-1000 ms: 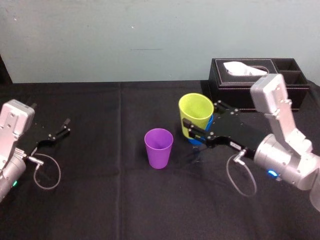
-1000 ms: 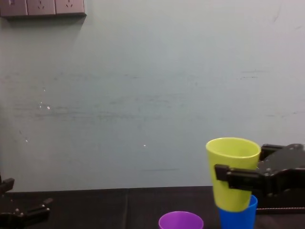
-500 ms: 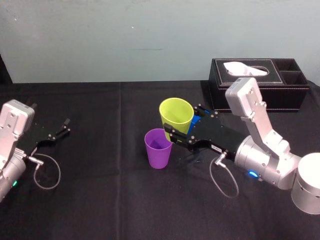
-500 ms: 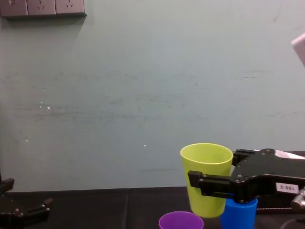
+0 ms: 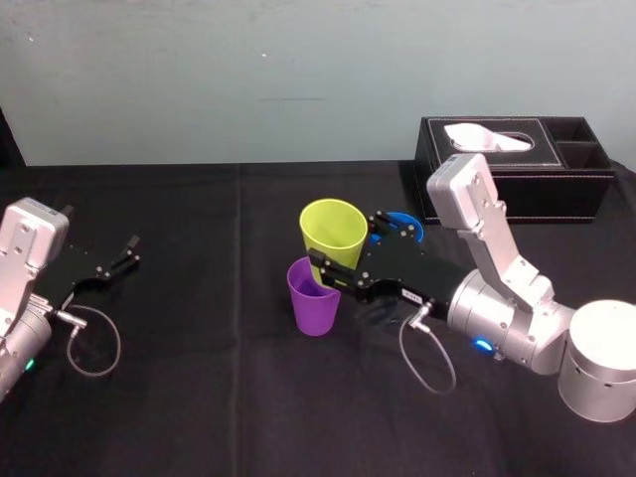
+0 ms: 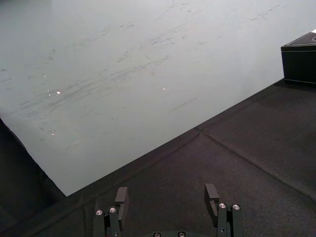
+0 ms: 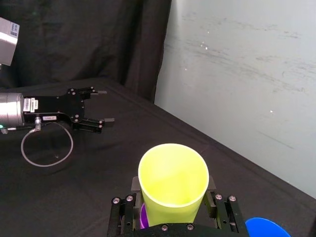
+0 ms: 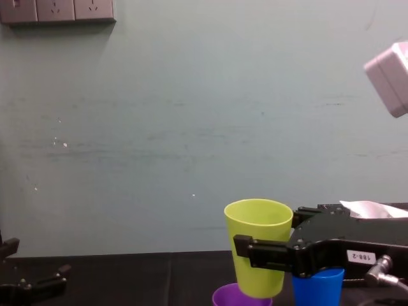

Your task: Stack the three plastic cups sequentially using one hand.

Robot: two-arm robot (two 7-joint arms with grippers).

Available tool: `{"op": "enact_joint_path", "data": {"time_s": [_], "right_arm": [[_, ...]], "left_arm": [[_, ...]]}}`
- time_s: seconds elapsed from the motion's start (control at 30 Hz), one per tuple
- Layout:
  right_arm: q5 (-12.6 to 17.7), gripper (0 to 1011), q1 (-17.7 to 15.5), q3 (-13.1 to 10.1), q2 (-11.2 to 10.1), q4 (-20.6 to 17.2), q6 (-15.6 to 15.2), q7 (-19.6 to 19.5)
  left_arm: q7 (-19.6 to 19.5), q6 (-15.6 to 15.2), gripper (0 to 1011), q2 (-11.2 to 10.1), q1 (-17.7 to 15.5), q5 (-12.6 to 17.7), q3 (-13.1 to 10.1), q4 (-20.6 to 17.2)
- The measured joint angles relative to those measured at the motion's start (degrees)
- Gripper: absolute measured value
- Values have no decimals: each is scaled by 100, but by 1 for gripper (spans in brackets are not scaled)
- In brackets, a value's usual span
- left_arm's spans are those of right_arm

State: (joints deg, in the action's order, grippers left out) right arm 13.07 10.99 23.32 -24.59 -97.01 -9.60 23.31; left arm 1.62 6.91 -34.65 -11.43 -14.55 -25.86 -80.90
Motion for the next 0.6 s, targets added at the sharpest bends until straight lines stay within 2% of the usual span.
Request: {"op": "enact_joint_path", "data": {"time_s": [0.6], "right_arm": [[94, 734, 86, 121, 81, 151, -26, 29]], "left_arm": [[0, 0, 1010, 0, 0, 0, 0, 0]]}}
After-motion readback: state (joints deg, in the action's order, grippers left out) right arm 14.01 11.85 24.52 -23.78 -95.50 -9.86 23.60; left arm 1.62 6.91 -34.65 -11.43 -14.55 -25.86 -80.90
